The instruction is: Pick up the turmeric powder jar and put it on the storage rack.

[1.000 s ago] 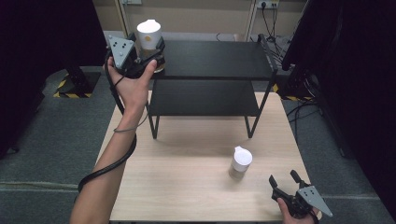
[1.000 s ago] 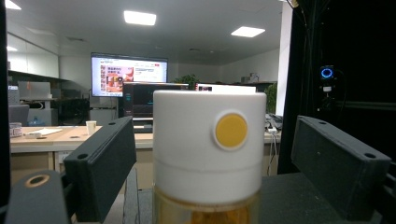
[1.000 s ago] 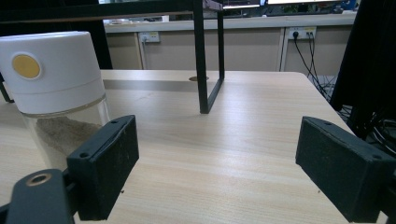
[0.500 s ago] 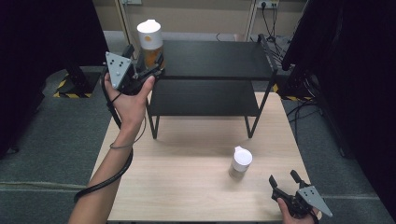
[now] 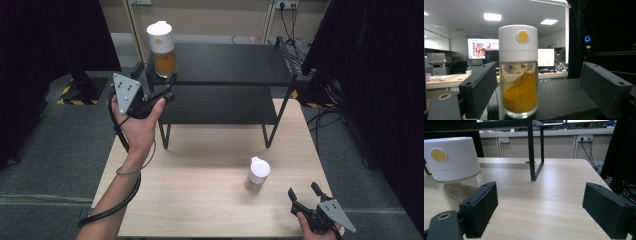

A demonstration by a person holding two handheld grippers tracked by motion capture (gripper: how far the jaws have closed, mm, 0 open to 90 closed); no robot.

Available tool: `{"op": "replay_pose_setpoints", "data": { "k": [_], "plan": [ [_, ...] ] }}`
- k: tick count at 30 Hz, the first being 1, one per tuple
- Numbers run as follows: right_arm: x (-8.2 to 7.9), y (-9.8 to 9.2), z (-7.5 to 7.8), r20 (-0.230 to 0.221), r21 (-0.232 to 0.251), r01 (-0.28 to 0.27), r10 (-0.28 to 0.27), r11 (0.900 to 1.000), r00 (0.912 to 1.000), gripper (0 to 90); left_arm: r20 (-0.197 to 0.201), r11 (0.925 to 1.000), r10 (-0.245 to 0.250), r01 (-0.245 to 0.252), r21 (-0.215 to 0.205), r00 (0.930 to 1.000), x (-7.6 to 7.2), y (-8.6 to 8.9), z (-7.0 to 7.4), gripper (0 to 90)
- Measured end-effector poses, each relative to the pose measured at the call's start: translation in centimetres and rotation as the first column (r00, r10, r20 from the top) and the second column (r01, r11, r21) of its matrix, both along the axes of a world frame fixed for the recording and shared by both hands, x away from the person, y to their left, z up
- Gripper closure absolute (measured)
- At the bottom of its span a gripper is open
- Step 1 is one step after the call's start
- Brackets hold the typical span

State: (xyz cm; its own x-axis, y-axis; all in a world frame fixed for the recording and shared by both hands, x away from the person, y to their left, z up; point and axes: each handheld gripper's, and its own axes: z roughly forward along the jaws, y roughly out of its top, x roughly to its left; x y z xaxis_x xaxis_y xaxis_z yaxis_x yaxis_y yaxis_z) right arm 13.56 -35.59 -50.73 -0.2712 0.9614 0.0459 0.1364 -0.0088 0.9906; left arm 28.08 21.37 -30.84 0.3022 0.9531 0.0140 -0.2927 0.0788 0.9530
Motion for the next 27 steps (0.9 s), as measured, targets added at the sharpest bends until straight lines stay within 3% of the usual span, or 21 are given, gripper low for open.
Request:
{"op": "replay_pose_setpoints", "data": {
  "k": [27],
  "plan": [
    [0.0,0.0,0.0,-0.001,-0.003,0.0,0.0,1.0,1.0,13.2,-0.068,0.9986,-0.051,0.05,-0.018,0.9963,-4.2,0.4,-6.8,14.1]
  ]
}}
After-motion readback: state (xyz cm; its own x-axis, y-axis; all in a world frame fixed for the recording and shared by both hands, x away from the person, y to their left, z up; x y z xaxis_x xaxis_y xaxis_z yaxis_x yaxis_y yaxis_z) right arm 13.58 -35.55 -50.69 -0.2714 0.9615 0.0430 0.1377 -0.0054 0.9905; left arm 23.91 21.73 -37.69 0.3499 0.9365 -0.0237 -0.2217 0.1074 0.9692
